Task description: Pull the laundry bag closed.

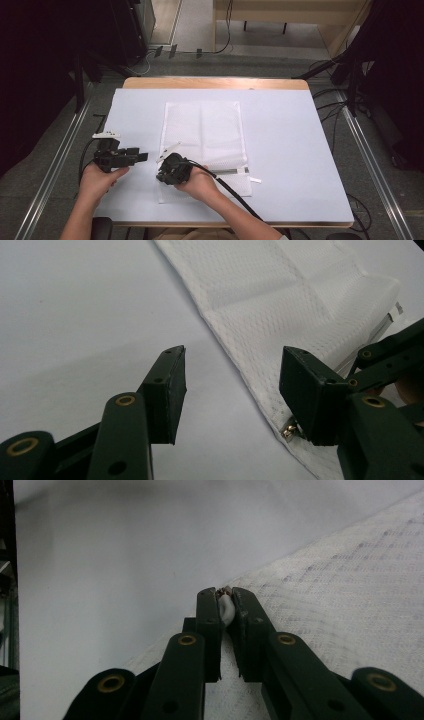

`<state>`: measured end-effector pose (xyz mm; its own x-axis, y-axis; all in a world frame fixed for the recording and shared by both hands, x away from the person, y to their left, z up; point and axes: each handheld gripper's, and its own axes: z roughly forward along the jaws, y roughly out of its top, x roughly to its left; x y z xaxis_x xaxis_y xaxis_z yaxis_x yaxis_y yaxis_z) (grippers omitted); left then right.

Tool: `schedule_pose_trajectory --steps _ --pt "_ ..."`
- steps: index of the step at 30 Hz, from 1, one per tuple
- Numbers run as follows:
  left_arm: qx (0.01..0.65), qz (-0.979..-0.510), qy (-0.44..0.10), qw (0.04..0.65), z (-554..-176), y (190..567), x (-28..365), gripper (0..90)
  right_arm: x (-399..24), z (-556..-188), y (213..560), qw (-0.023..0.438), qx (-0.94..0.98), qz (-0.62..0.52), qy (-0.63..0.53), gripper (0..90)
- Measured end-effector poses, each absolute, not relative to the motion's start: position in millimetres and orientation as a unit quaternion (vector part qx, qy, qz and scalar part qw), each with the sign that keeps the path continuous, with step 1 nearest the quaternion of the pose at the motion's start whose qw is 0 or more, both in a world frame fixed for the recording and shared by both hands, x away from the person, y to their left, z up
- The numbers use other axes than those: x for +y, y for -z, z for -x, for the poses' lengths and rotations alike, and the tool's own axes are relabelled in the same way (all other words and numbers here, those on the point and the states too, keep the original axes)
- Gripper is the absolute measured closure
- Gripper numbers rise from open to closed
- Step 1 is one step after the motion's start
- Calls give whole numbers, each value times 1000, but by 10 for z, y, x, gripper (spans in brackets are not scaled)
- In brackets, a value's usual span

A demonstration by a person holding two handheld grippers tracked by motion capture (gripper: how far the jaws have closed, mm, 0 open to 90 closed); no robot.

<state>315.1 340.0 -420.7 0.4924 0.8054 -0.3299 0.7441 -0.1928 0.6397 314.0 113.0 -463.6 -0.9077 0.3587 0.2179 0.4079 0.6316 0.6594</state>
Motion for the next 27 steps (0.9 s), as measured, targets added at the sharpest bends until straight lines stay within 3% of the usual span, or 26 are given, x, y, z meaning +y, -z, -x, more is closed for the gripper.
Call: schedule_pose_trajectory --steps 27 --pt "445 -810 8 382 -3097 4271 3212 467 975 -3325 4359 0 -890 216 401 879"
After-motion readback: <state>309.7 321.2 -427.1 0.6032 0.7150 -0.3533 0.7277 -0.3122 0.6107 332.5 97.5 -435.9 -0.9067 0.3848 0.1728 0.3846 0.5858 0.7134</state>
